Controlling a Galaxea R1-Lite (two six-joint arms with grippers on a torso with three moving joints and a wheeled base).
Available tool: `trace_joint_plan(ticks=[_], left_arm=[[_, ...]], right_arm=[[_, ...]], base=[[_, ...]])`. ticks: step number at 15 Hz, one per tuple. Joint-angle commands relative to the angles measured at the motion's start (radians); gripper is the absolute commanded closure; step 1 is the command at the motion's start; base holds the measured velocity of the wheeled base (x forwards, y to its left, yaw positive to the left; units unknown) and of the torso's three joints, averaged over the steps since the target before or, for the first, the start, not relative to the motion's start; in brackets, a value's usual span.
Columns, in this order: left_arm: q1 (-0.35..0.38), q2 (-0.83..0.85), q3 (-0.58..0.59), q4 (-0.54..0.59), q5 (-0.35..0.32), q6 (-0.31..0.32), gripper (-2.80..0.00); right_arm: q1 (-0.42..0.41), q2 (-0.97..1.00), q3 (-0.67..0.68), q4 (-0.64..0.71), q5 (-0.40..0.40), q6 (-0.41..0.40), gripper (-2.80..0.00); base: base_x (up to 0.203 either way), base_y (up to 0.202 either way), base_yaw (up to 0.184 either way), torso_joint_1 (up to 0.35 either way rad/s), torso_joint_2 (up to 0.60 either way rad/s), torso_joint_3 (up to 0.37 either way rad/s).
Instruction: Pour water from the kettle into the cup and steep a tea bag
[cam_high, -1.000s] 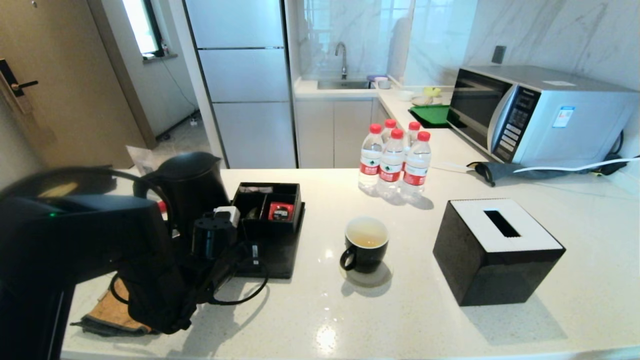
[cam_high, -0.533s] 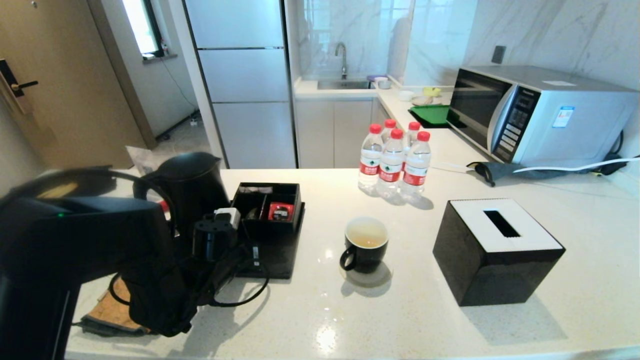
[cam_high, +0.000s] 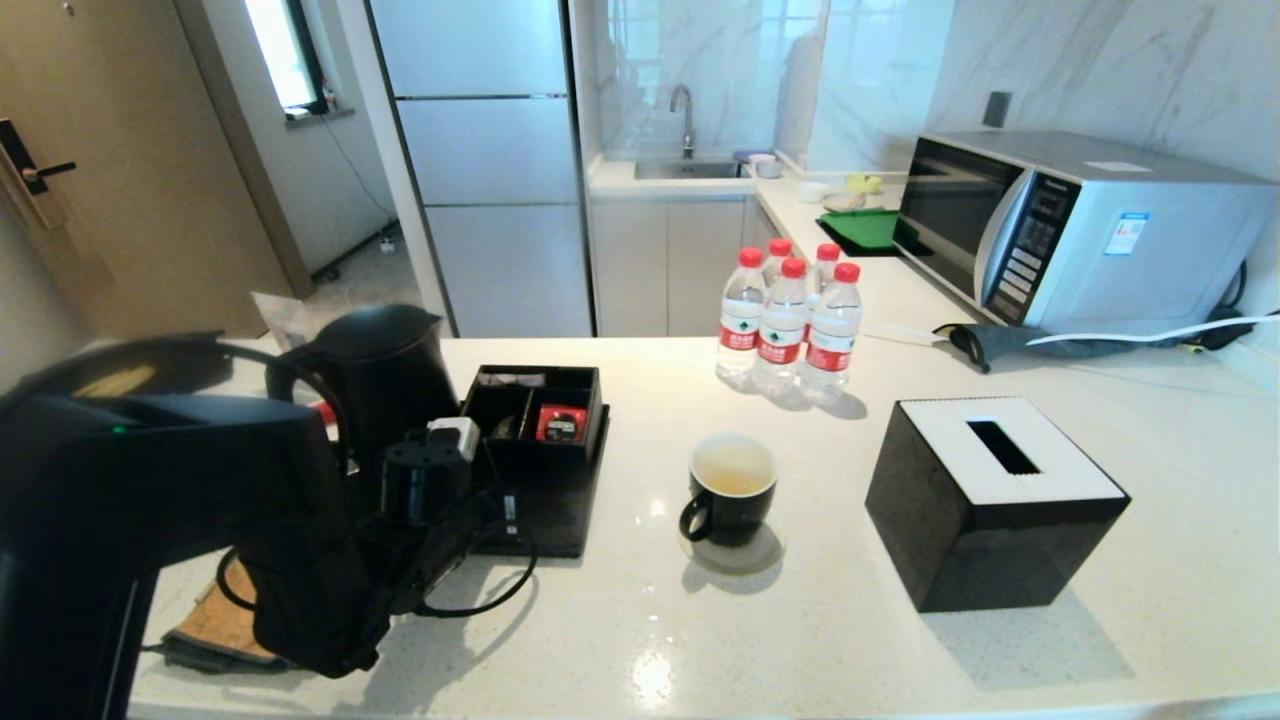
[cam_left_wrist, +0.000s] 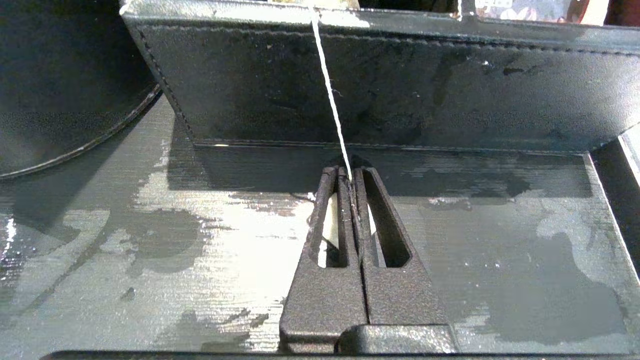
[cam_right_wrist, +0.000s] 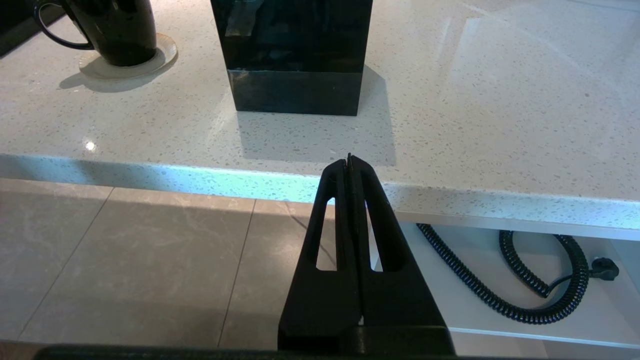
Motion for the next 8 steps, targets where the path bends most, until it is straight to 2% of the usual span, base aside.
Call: trace_joint_plan(ticks=[1, 8], left_arm=[[0.0, -0.001, 0.004, -0.005, 0.002, 0.0, 0.0], [0.01, -0.057, 0.028, -0.005, 0.005, 0.002, 0.0]], right_arm=[[0.0, 0.001, 0.0, 0.001, 0.001, -0.001, 0.0], [0.0, 0.001, 0.0, 0.001, 0.001, -0.001, 0.0]], base=[[0.0, 0.0, 0.0, 0.0, 0.0, 0.0], [0.0, 0.0, 0.0, 0.0, 0.0, 0.0]])
